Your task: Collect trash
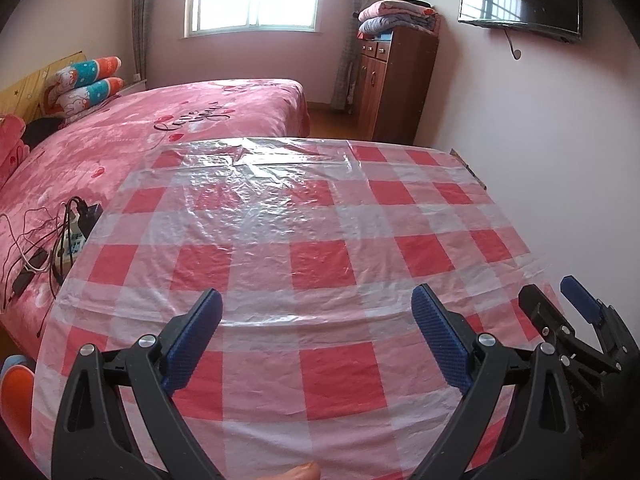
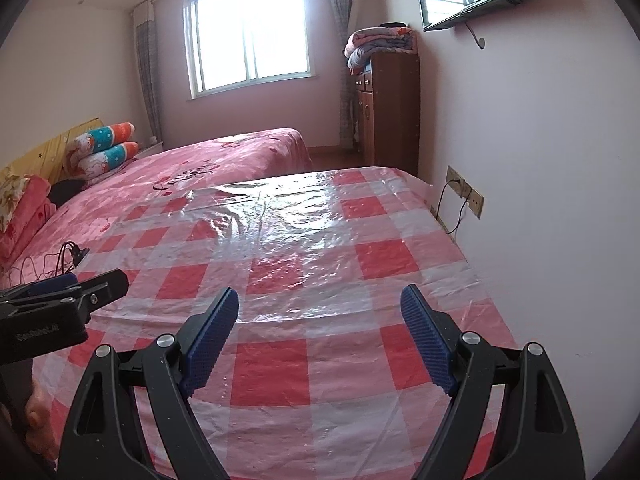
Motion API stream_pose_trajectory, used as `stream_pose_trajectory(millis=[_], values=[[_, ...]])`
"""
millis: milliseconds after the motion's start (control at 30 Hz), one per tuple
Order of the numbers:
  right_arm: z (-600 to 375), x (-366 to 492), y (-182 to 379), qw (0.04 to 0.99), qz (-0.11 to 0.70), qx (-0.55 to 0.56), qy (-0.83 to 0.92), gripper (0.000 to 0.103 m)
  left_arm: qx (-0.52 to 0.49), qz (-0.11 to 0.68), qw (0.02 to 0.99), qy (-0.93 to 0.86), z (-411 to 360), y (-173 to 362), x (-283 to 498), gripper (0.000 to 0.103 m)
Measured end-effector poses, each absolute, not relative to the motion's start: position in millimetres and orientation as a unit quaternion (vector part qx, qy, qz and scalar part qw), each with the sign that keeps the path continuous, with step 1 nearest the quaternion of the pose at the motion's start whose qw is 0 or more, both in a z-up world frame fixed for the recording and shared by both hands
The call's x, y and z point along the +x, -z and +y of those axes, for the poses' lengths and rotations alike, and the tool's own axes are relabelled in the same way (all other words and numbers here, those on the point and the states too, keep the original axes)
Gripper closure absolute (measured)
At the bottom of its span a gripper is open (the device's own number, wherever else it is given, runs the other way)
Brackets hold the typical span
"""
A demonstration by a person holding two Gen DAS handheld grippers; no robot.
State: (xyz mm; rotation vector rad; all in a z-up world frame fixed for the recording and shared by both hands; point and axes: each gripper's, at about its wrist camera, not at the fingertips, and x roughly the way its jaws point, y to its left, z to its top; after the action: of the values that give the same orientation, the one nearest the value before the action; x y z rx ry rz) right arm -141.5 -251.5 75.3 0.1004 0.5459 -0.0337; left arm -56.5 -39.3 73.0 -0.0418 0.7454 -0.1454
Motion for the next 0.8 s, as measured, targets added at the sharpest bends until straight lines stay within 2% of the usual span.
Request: stream_pose_trajectory(millis=[100,167,800], values=[[-253.4,-142.0,-75.5,0.961,0.271,0.050,0.020,0.020,-0.021,0.364,0.929,0.068,-41.6,-73.4,-56.2,0.007],[-254.3,-143.6,-75.9,0.962,0.267,0.051,0.021,0.010,-0.019,0.363,0.929,0.066,-43.2,-74.0,-56.3,0.006],[-257.0,-144.8,-76.9,0.963,0.264,0.054,0.018,0.010,-0.016,0.359,0.932,0.053,-45.3,-76.1,-59.2,0.004]])
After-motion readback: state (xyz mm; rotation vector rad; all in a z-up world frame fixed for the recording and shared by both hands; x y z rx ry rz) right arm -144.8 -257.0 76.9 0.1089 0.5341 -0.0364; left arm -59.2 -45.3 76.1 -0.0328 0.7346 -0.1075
